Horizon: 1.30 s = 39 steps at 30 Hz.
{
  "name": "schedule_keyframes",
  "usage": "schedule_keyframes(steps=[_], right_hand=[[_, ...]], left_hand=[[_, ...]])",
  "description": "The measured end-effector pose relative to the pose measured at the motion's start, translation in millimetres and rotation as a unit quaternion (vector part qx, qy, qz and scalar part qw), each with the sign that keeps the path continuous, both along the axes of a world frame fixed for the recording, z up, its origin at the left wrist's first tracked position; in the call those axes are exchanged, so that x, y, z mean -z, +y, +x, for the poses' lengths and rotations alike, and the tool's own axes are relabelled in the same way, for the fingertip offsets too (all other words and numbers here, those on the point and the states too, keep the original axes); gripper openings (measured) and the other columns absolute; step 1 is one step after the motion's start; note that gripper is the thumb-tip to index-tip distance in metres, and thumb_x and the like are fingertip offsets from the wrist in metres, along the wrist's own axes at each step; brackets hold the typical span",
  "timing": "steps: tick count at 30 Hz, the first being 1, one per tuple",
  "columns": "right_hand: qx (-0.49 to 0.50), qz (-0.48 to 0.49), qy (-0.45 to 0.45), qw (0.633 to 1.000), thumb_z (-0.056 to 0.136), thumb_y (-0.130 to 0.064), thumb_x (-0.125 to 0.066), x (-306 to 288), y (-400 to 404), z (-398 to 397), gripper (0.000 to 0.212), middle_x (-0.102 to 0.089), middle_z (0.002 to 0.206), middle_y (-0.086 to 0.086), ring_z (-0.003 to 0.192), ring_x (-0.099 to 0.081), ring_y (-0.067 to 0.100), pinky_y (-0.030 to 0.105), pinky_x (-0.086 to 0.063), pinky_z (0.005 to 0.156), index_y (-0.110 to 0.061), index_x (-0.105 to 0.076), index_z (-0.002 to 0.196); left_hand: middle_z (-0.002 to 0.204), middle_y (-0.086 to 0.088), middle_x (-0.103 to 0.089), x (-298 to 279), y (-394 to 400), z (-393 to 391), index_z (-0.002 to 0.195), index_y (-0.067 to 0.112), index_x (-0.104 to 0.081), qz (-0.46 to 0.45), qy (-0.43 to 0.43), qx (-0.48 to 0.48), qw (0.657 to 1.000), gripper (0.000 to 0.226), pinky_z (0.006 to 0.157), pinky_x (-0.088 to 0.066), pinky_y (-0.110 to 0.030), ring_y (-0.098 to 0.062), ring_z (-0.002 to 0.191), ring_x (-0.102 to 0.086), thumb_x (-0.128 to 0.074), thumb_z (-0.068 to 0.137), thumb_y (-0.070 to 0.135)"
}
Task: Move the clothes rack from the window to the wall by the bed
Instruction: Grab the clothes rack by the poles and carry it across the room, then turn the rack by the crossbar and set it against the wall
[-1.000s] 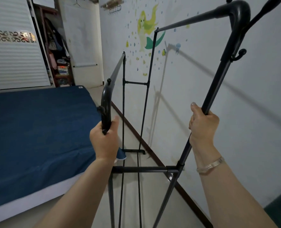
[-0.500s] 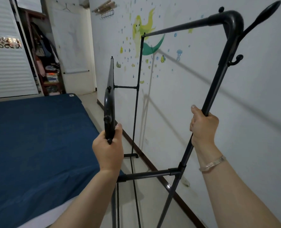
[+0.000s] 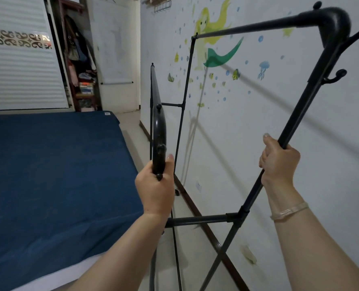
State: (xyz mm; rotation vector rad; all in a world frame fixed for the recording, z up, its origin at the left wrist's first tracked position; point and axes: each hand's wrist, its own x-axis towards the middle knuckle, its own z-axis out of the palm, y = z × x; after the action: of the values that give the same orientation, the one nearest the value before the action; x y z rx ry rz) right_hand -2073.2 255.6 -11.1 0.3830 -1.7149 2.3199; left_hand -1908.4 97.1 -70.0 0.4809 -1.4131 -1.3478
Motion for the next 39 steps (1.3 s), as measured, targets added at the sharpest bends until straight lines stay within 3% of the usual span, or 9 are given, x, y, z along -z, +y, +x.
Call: schedule_keyframes(steps=[6,14,22,24,27,29,31,35,39], right_hand=[[0.000,0.015,-0.004,1.000,0.079,-0.024,-0.068,-3.1,-8.4,-70.2,0.045,-0.031,0.038,-0.010,0.035,-0.028,0.010,0.022,-0.027,0.038,-0.022,-0.035,0.048],[0.037,0.014,0.018,0.999,0.077,-0.028,-0.068,-9.9,-1.1,-152.1,0.034,-0.040,0.042,-0.012,0.037,-0.035,0.009,0.023,-0.031,0.039,-0.018,-0.045,0.055],[0.181,0.106,0.049,0.977,0.087,-0.041,-0.053,2.5,26.8,-197.5,0.022,-0.051,0.065,0.004,0.057,-0.048,0.022,0.043,-0.047,0.056,-0.023,-0.050,0.074],[0.212,0.137,0.080,0.964,0.090,-0.034,-0.051,0.2,28.5,-196.2,0.016,-0.059,0.078,0.003,0.065,-0.056,0.018,0.046,-0.053,0.065,-0.019,-0.054,0.091],[0.261,0.117,0.166,0.944,0.087,-0.018,-0.057,-13.1,25.0,-183.0,0.036,-0.058,0.112,0.003,0.094,-0.057,0.011,0.033,-0.049,0.083,-0.006,-0.048,0.120],[0.297,0.126,0.244,0.914,0.084,-0.009,-0.059,-23.6,19.3,-169.9,0.048,-0.050,0.131,0.017,0.119,-0.050,0.026,0.035,-0.039,0.101,0.002,-0.044,0.127],[0.272,0.180,0.309,0.893,0.085,-0.009,-0.059,-35.2,9.3,-153.0,0.050,-0.043,0.141,0.024,0.133,-0.039,0.034,0.042,-0.028,0.110,0.003,-0.044,0.131],[0.146,0.298,0.336,0.881,0.094,-0.025,-0.050,-60.6,-13.5,-120.9,0.052,-0.026,0.155,0.020,0.145,-0.017,0.035,0.054,-0.014,0.114,-0.004,-0.039,0.141],[0.051,0.371,0.312,0.873,0.096,-0.042,-0.040,-94.6,-30.5,-89.3,0.058,-0.009,0.162,0.009,0.148,0.003,0.022,0.048,-0.002,0.117,-0.019,-0.028,0.148]], left_hand=[[0.040,0.017,-0.041,-5.0,0.2,-64.6,0.053,0.022,-0.040,0.001,0.002,-0.019,1.000,0.045,0.039,-0.031,-0.010,0.000,0.038,-0.038,-0.065,0.090,0.027],[0.042,0.015,-0.042,-13.3,24.4,-141.2,0.051,0.031,-0.043,0.004,0.003,-0.011,1.000,0.045,0.041,-0.033,-0.011,-0.001,0.040,-0.037,-0.064,0.091,0.030],[0.045,0.014,-0.046,-7.6,72.4,-173.8,0.059,0.027,-0.045,-0.011,0.001,0.054,0.998,0.034,0.041,-0.033,-0.009,0.001,0.041,-0.038,-0.061,0.087,0.035],[0.047,0.014,-0.047,-5.9,72.8,-174.1,0.062,0.027,-0.048,-0.016,0.000,0.076,0.997,0.030,0.043,-0.035,-0.010,0.001,0.042,-0.039,-0.060,0.088,0.035],[0.071,0.008,-0.060,-1.5,61.3,-166.8,0.089,0.023,-0.058,-0.057,-0.014,0.143,0.988,0.005,0.066,-0.049,-0.017,-0.006,0.065,-0.056,-0.058,0.093,0.021],[0.096,0.006,-0.065,5.2,51.0,-158.3,0.109,0.025,-0.055,-0.073,-0.002,0.208,0.975,0.046,0.083,-0.049,-0.021,-0.013,0.093,-0.062,-0.050,0.074,-0.004],[0.111,0.009,-0.063,6.5,41.8,-150.0,0.116,0.035,-0.053,-0.067,0.015,0.263,0.962,0.070,0.088,-0.047,-0.020,-0.016,0.110,-0.058,-0.044,0.062,-0.008],[0.129,0.004,-0.054,-2.4,13.2,-144.3,0.127,0.034,-0.047,-0.063,0.044,0.249,0.965,0.062,0.099,-0.043,-0.034,-0.018,0.122,-0.050,-0.055,0.069,0.015],[0.148,0.000,-0.036,-27.1,-45.4,-154.5,0.143,0.024,-0.033,-0.150,0.020,0.198,0.969,0.066,0.112,-0.026,-0.039,-0.012,0.135,-0.034,-0.052,0.081,0.037]])
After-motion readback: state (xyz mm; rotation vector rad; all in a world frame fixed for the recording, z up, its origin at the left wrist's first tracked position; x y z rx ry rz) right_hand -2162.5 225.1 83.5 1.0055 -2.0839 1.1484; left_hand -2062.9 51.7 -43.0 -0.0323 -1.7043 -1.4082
